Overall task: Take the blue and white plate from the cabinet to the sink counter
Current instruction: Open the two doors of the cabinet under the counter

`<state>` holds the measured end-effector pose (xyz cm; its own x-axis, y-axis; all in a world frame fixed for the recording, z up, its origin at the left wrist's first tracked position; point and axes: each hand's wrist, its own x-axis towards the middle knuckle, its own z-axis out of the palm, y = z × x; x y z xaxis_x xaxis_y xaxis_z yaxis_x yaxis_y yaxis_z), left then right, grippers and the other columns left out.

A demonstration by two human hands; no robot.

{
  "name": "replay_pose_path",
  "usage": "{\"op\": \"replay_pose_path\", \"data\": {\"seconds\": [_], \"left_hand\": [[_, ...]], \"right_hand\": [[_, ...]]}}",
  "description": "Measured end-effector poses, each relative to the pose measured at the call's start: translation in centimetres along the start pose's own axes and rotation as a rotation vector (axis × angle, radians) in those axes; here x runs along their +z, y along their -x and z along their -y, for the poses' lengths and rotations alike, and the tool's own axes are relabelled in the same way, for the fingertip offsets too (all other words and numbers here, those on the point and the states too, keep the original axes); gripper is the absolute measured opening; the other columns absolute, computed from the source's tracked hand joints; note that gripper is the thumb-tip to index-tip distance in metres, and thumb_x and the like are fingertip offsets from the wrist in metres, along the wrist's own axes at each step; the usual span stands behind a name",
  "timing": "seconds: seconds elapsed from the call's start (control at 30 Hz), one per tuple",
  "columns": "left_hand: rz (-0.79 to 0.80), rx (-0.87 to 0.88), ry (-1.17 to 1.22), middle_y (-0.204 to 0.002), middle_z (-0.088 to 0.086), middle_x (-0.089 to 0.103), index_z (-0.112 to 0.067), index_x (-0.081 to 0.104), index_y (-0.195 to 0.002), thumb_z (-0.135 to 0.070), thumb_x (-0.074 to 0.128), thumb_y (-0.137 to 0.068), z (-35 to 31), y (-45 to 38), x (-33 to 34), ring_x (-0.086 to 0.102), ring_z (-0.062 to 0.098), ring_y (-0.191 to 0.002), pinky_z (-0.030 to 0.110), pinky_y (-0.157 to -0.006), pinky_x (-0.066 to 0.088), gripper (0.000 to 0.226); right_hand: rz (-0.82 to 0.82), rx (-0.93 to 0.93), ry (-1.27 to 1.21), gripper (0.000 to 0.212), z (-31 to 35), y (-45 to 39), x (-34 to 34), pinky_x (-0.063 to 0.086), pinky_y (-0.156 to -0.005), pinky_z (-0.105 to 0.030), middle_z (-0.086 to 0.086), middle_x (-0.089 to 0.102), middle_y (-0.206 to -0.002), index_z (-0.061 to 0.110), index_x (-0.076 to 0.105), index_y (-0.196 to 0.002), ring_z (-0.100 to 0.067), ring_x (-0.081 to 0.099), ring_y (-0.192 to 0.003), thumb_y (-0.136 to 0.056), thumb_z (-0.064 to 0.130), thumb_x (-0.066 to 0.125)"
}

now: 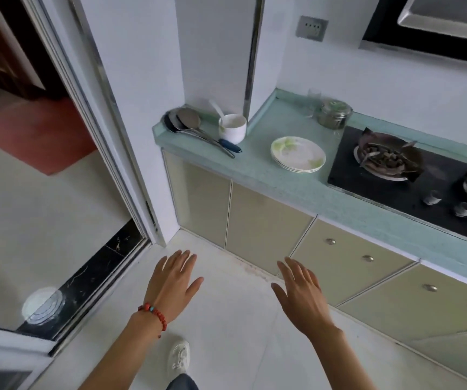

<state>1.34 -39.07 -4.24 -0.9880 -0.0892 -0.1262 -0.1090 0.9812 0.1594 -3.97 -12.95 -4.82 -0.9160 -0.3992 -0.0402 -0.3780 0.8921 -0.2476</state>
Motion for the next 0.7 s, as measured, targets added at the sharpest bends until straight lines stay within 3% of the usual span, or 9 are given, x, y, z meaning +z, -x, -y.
{"op": "replay_pose_path", "data": {"seconds": [0.07,0.17,0.27,0.37,0.43,0.5,0.6,0.7], "left_hand": [[0.0,0.005,-0.017,-0.118,0.012,0.065,-0.009,0.059,-0.115,-0.054,-0.001,-0.089,1.6,-1.9,0.0,0.06,0.027,-0.109,0.045,-0.09,0.049,0.079],[-0.034,0.053,-0.021,-0.133,0.012,0.053,-0.01,0.047,-0.128,-0.045,0.037,-0.09,4.3,-5.0,-0.2,0.047,0.026,-0.125,0.045,-0.105,0.035,0.052],[-0.046,0.091,-0.052,-0.12,0.011,0.064,-0.01,0.058,-0.117,-0.039,0.063,-0.079,7.0,-8.5,-0.8,0.058,0.026,-0.113,0.046,-0.095,0.045,0.049],[-0.022,0.146,-0.105,-0.106,0.006,0.071,-0.013,0.065,-0.106,-0.042,0.073,-0.068,9.2,-11.8,-1.6,0.065,0.021,-0.1,0.041,-0.083,0.053,0.049],[0.0,0.161,-0.107,-0.107,0.007,0.071,-0.012,0.065,-0.106,-0.042,0.071,-0.07,10.4,-14.1,-1.6,0.065,0.022,-0.101,0.043,-0.083,0.053,0.047],[0.022,0.193,-0.1,-0.109,0.007,0.07,-0.012,0.064,-0.108,-0.043,0.052,-0.084,11.4,-16.2,-1.3,0.064,0.023,-0.103,0.043,-0.085,0.052,0.041],[0.119,0.167,-0.062,-0.105,0.005,0.072,-0.014,0.066,-0.104,-0.047,0.005,-0.092,12.3,-19.5,-1.3,0.066,0.021,-0.099,0.04,-0.08,0.055,0.071],[0.119,0.191,-0.045,-0.105,0.005,0.072,-0.013,0.066,-0.104,-0.047,-0.002,-0.092,12.3,-23.0,-0.5,0.066,0.022,-0.099,0.041,-0.08,0.054,0.077]], "right_hand": [[0.018,0.001,0.006,0.049,1.1,-2.4,0.5,0.022,-0.111,-0.035,-0.008,0.033,-0.147,0.014,0.034,-0.136,-0.022,0.028,-0.136,-0.093,0.036,0.042],[0.027,0.023,-0.004,0.05,3.0,-6.3,1.2,0.02,-0.112,-0.034,-0.004,0.029,-0.15,0.017,0.029,-0.138,-0.02,0.025,-0.136,-0.094,0.039,0.038],[0.023,0.047,-0.016,0.05,5.1,-10.0,1.6,0.02,-0.112,-0.035,-0.005,0.03,-0.149,0.016,0.03,-0.137,-0.021,0.026,-0.136,-0.093,0.038,0.039],[-0.017,0.1,-0.05,0.048,6.7,-13.3,2.0,0.024,-0.11,-0.037,-0.008,0.036,-0.146,0.014,0.035,-0.135,-0.024,0.031,-0.134,-0.093,0.036,0.043],[-0.017,0.14,-0.059,0.049,7.2,-15.1,2.4,0.022,-0.111,-0.036,-0.007,0.035,-0.147,0.015,0.034,-0.136,-0.023,0.029,-0.135,-0.093,0.037,0.041],[0.0,0.174,-0.054,0.05,7.3,-16.6,3.1,0.019,-0.112,-0.033,-0.005,0.033,-0.148,0.017,0.031,-0.137,-0.02,0.027,-0.136,-0.093,0.039,0.039],[0.022,0.221,-0.048,0.049,6.7,-18.6,4.1,0.02,-0.112,-0.034,-0.006,0.035,-0.147,0.016,0.033,-0.136,-0.02,0.029,-0.135,-0.093,0.039,0.039],[0.023,0.271,-0.061,0.048,5.6,-21.0,5.0,0.024,-0.111,-0.037,-0.009,0.04,-0.144,0.013,0.037,-0.134,-0.023,0.033,-0.134,-0.092,0.036,0.043]]}}
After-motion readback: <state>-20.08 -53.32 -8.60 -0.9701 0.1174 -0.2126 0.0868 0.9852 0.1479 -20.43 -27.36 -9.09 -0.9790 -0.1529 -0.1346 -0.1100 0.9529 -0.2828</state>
